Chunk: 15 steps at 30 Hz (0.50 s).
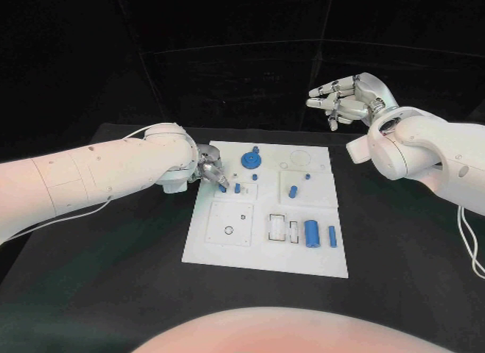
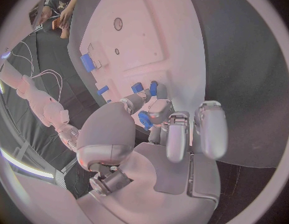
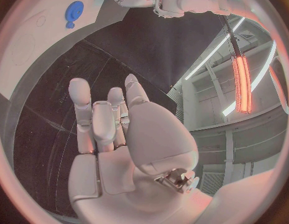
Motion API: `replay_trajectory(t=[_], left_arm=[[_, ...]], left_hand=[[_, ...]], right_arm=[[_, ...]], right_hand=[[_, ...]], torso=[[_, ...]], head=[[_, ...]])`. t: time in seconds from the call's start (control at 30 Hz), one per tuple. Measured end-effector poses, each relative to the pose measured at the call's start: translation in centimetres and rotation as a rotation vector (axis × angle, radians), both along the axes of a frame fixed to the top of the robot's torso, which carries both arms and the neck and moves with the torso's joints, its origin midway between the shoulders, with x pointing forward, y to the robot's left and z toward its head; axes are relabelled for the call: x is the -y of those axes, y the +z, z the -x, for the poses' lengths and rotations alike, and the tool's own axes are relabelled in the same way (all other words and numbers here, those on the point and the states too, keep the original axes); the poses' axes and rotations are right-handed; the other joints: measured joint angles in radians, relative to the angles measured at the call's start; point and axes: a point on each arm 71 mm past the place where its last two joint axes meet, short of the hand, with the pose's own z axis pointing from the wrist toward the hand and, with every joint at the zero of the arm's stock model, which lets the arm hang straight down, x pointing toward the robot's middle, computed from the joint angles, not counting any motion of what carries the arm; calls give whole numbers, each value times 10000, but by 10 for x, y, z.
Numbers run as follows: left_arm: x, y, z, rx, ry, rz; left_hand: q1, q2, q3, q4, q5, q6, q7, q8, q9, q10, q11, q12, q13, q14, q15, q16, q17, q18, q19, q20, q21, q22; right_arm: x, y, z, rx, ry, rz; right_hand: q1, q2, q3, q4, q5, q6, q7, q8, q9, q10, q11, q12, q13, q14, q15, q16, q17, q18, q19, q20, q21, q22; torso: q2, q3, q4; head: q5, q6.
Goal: Assemble the parts on the task board
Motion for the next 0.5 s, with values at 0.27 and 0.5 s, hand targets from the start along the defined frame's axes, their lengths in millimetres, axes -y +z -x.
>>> replay_trajectory(t=[0.27,0.5], left_arm=[[1,-1,-1,-42,-7,-28],[2,-4,2,-173,-58,-69]], left_hand=[[-297,-115,-174,176,2,53,-53,40,-18,36,-40,48,35,-36,-36,0,0,0,0,0,66,0],[-756,-386,-788,441,11,190,-89,41,-43,85,-92,127,106,-1,-71,0,0,1,0,0,125,0]], right_arm=[[0,0,0,-6,8,1],[0,0,0,-9,10,4]], right_hand=[[0,0,0,0,0,0,0,0,0,0,0,0,1,0,0,0,0,0,0,0,0,0],[1,0,0,0,0,0,0,0,0,0,0,0,1,0,0,0,0,0,0,0,0,0]], torso=[[1,-4,7],[1,-7,12]], head=[[-19,-19],[-24,-25]])
